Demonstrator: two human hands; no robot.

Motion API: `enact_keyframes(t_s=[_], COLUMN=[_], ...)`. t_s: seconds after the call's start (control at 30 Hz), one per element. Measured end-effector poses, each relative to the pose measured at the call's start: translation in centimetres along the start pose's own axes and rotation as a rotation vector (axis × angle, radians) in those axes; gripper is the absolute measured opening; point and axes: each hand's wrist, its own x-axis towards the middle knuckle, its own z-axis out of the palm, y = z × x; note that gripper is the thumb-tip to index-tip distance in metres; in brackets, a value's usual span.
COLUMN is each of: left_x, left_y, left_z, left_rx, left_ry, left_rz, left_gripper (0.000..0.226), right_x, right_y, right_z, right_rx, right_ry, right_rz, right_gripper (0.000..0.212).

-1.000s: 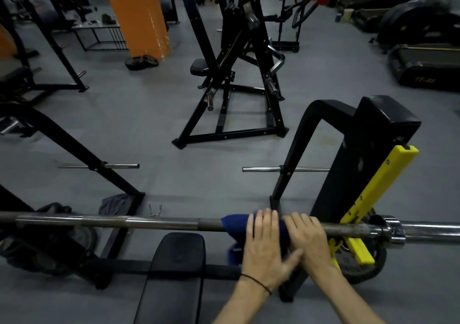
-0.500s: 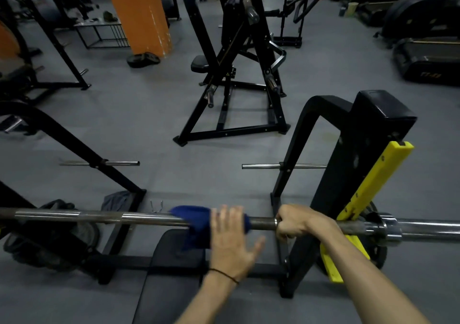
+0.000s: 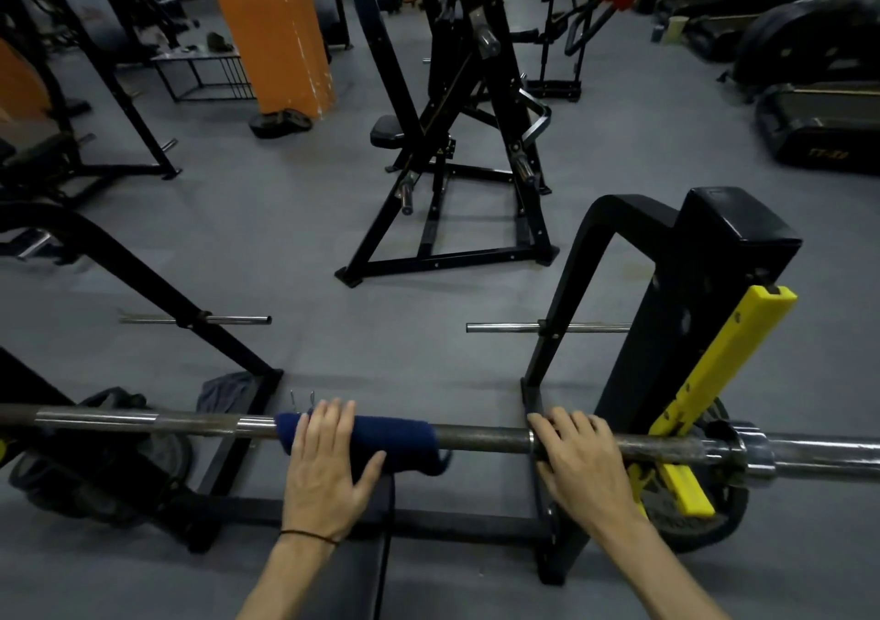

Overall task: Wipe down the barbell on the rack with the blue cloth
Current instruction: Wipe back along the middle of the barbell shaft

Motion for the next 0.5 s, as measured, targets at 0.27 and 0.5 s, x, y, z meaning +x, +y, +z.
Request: enact_keyframes(t_s=[0.27, 0.5], left_x=[0.5, 0.7], left_y=[12.7, 14.0], left_z=[3.1, 3.4], left_rx=[0.025, -0.024], left_ry=[-0.096, -0.092], left_rz=[0.092, 0.274], left_gripper=[0.09, 0.079], right_x=[1.8, 3.4], right_y=[0.7, 1.2], right_z=[-0.3, -1.9], right_rx=[0.024, -0.009], right_ry=[-0.036, -0.353], right_rz=[-0.071, -0.091], right_gripper=[0.034, 0.024])
